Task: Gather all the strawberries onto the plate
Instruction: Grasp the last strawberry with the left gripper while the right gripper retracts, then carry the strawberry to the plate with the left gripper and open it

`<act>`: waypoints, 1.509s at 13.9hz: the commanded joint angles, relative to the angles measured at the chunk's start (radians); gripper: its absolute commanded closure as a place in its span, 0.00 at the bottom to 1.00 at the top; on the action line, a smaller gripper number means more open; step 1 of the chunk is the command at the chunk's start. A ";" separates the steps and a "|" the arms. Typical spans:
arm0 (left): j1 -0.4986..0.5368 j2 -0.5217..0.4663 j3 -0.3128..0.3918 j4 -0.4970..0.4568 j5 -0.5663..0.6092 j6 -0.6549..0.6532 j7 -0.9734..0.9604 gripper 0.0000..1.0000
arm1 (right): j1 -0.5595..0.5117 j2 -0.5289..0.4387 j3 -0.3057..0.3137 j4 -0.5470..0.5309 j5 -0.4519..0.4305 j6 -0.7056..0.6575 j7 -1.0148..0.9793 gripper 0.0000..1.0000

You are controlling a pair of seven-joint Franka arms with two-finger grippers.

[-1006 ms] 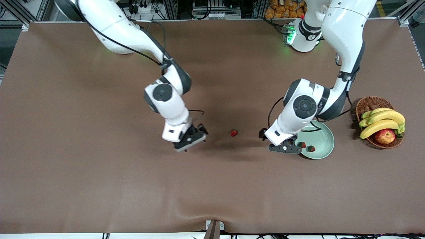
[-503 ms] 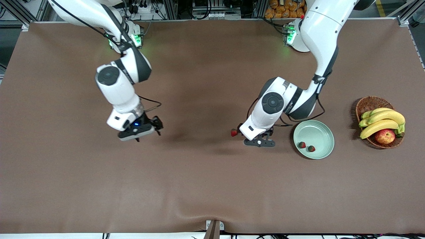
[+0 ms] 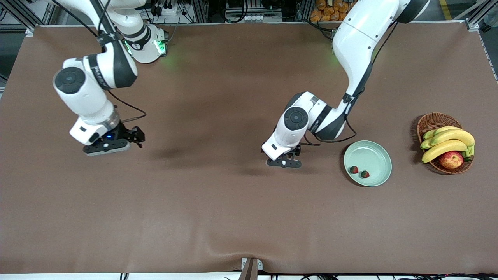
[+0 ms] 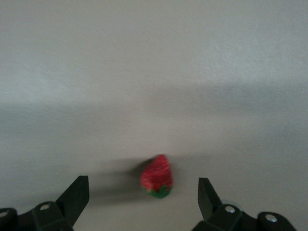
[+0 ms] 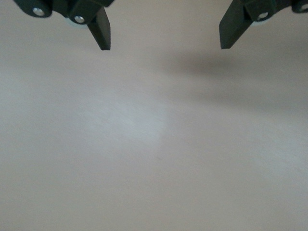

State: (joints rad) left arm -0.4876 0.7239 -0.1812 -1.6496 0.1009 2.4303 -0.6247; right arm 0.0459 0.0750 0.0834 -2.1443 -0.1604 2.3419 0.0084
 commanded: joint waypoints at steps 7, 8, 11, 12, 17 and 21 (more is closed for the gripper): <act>-0.016 0.049 0.011 0.027 0.026 0.058 -0.030 0.35 | -0.015 -0.043 -0.154 0.338 0.119 -0.588 -0.200 0.00; -0.016 0.048 0.011 0.025 0.028 0.058 -0.035 0.40 | -0.023 -0.041 -0.155 0.395 0.130 -0.658 -0.200 0.00; -0.015 0.045 0.011 0.019 0.028 0.056 -0.036 0.52 | -0.055 -0.043 -0.152 0.515 0.156 -0.834 -0.192 0.00; -0.011 0.045 0.011 0.017 0.028 0.055 -0.036 0.64 | -0.066 -0.046 -0.151 0.527 0.177 -0.860 -0.192 0.00; 0.015 0.011 0.012 0.023 0.028 -0.009 -0.015 0.99 | -0.073 -0.144 -0.152 0.538 0.197 -0.880 -0.089 0.00; 0.101 -0.089 0.009 0.024 0.028 -0.155 0.086 1.00 | -0.070 -0.173 -0.151 0.540 0.197 -0.856 -0.071 0.00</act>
State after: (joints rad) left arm -0.4359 0.7146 -0.1660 -1.6087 0.1009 2.3606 -0.5893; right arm -0.0153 -0.0828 -0.0748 -1.5993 0.0219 1.4785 -0.0847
